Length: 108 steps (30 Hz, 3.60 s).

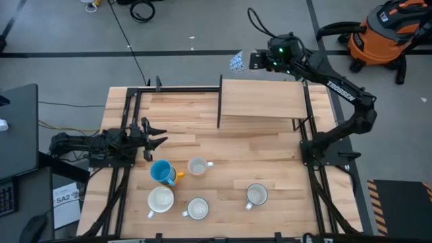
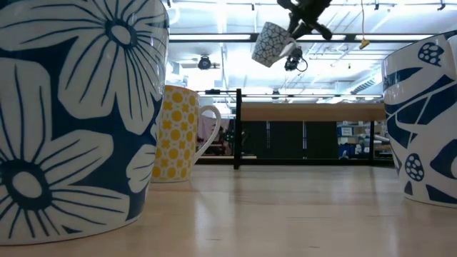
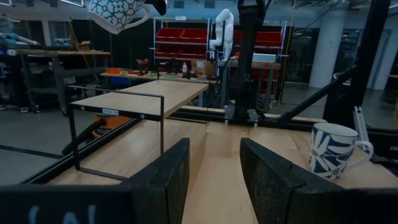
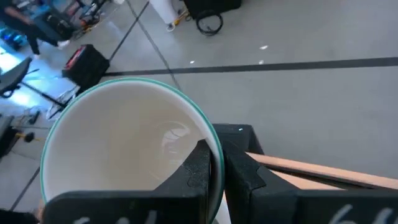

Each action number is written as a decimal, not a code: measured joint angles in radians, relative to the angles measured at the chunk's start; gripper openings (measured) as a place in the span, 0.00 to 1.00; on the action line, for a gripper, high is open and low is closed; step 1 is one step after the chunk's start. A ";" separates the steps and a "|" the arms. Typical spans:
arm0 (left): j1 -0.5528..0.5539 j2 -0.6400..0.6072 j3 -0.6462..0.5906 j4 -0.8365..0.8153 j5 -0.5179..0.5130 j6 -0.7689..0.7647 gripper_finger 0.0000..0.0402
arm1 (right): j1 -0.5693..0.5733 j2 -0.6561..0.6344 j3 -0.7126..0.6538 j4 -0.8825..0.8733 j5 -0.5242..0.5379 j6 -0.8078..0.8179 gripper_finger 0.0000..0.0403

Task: Place coffee mugs
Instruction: Put the light blue pattern mug on the shelf

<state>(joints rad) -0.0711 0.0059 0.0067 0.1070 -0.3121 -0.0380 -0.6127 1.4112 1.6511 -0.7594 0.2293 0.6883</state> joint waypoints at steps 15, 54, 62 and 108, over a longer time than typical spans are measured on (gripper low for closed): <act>0.000 0.000 0.000 0.000 -0.058 0.000 0.37 | -0.005 0.381 0.438 -0.333 0.039 -0.116 0.07; 0.000 0.000 0.000 -0.007 -0.061 -0.001 0.37 | -0.015 0.519 0.442 -0.427 -0.030 -0.089 0.08; 0.000 0.000 0.000 -0.007 -0.061 -0.001 0.37 | -0.007 0.519 0.441 -0.427 -0.021 -0.089 0.08; 0.000 0.000 0.000 -0.007 -0.061 -0.001 0.37 | -0.010 0.518 0.441 -0.444 -0.067 0.023 0.11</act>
<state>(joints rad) -0.0712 0.0063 0.0063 0.1001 -0.3733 -0.0387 -0.6231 1.9293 2.0918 -1.2034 0.1623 0.7116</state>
